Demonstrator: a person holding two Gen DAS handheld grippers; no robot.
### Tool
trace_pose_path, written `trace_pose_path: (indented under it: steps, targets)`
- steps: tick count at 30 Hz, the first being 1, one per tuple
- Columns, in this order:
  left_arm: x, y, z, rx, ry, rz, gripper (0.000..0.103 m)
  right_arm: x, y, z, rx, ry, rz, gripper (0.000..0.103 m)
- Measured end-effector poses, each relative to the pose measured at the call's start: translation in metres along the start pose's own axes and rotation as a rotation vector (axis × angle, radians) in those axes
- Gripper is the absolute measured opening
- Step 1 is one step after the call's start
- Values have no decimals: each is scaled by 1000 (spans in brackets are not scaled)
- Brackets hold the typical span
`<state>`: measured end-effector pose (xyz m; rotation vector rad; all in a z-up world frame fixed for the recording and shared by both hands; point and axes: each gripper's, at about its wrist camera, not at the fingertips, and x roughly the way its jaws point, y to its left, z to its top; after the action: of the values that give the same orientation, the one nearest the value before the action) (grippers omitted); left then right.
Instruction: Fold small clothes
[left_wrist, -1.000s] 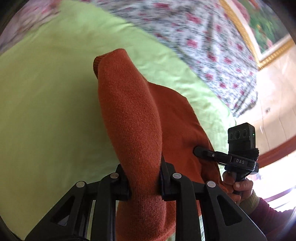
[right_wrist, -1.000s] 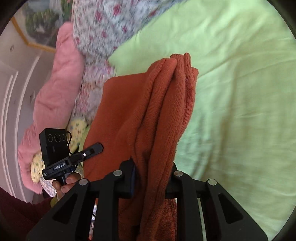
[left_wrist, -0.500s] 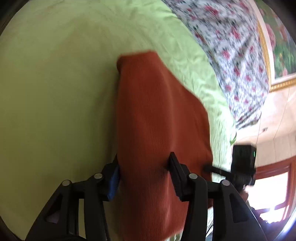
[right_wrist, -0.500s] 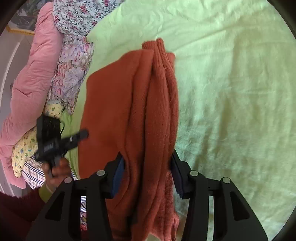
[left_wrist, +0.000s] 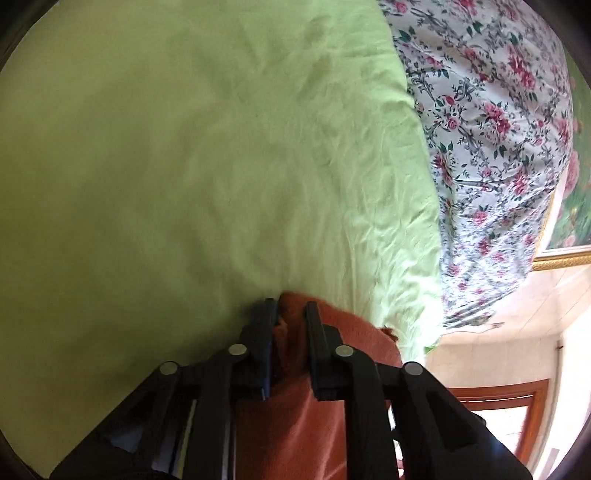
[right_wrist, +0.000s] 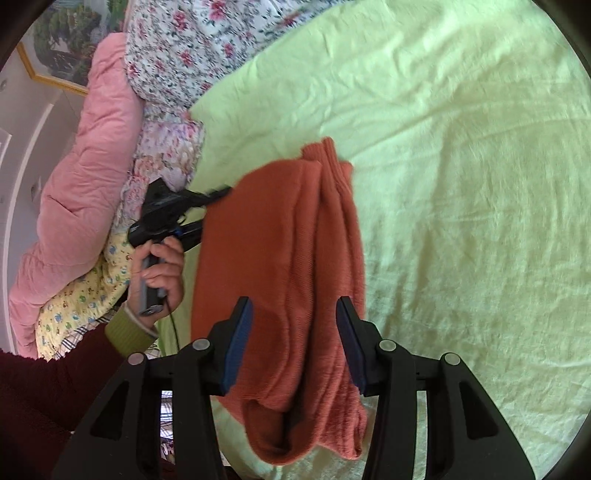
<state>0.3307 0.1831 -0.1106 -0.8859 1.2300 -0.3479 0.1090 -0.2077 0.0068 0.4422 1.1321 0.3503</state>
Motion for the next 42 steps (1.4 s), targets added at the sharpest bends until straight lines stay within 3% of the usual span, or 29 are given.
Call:
trace_pose_path:
  steps: [3,4,5,7,10,13,18,19,23,26,27,28,29,31,34,35,38,42]
  targets:
    - [-12,-44,5,192,-70,78,7,-4,9,2,-22,-23,9,48]
    - [-18,-57,7,249,-103,90,0,-6,11,3,-28,-29,15,48]
    - [-25,-67,10,298,-152,118,0,-7,12,3,-33,-33,17,48]
    - [-29,-72,21,333,-186,152,0,-5,14,5,-40,-36,20,48]
    - [-26,-70,30,340,-182,233,0,2,15,8,-37,-32,7,48]
    - [-29,-72,17,356,-145,246,1,5,16,15,-37,-48,0,48]
    - [-32,-47,-21,287,-67,319,22,13,18,32,-37,-63,-16,48]
    - [-31,-40,-25,262,-53,316,26,14,19,34,-39,-64,-18,48]
    - [-21,-8,-20,96,-5,228,26,20,25,39,-48,-67,-20,48]
    - [-7,-2,-12,53,28,188,26,21,28,36,-56,-59,-16,48]
    - [-4,-2,-10,53,31,177,23,22,29,35,-58,-55,-17,48]
    - [-1,-4,-7,66,32,172,10,22,29,35,-59,-53,-19,48]
    - [3,-7,-5,87,30,177,7,22,28,34,-57,-52,-20,48]
    - [2,-18,-3,131,-6,217,4,20,25,35,-47,-55,-23,48]
    - [-22,-46,-2,239,-134,227,4,14,21,37,-42,-72,-29,48]
    - [-20,-46,-2,245,-136,258,4,13,19,39,-37,-79,-32,48]
    - [-16,-47,-11,262,-125,341,8,20,15,45,-31,-73,-66,48]
    - [-38,-56,-47,285,-144,338,35,27,18,47,-44,-67,-62,48]
